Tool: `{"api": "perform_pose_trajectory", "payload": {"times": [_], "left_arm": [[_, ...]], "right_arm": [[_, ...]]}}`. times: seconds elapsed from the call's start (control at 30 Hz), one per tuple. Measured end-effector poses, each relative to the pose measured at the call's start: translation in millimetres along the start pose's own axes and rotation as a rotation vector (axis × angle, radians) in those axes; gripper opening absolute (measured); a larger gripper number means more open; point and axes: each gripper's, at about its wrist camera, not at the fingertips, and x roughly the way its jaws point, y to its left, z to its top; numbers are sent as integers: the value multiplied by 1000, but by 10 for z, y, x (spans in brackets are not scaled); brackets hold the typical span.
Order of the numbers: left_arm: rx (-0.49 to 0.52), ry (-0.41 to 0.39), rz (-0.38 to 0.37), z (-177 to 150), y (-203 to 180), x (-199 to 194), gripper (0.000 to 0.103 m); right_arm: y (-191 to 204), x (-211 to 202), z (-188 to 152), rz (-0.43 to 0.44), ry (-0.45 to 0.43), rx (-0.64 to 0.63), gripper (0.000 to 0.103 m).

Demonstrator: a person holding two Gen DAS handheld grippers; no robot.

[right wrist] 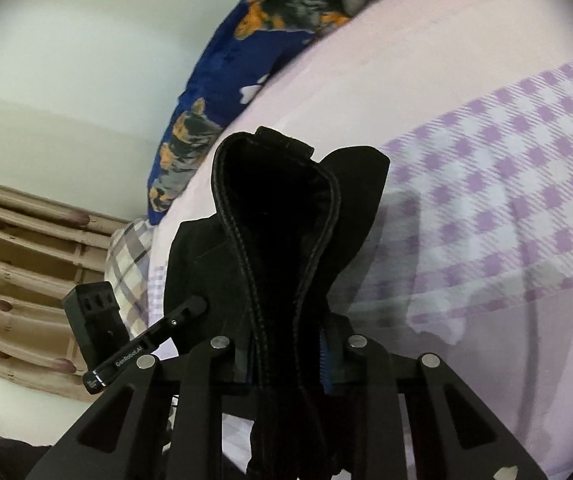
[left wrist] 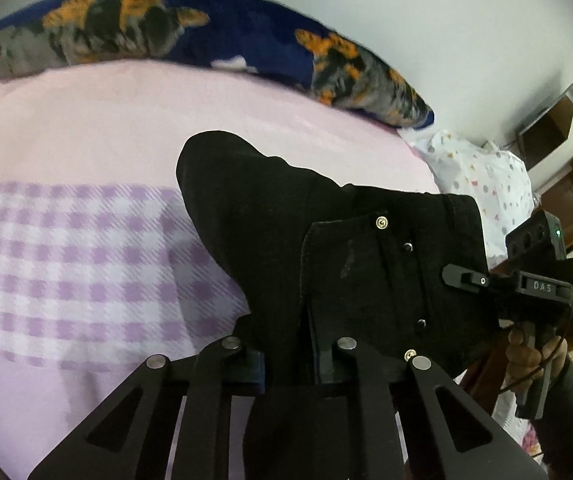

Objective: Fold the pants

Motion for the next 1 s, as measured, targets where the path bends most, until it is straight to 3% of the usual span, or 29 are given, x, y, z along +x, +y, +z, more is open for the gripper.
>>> {"api": "perform_pose_trajectory", "payload": {"times": [0.43, 1.0], "left_arm": [[-39, -125, 143, 542, 666, -567, 15], [-42, -128, 225, 1000, 1137, -296, 15]], "right_arm": [[641, 968, 528, 73, 52, -59, 22], [802, 1398, 878, -8, 19, -87, 21]]}}
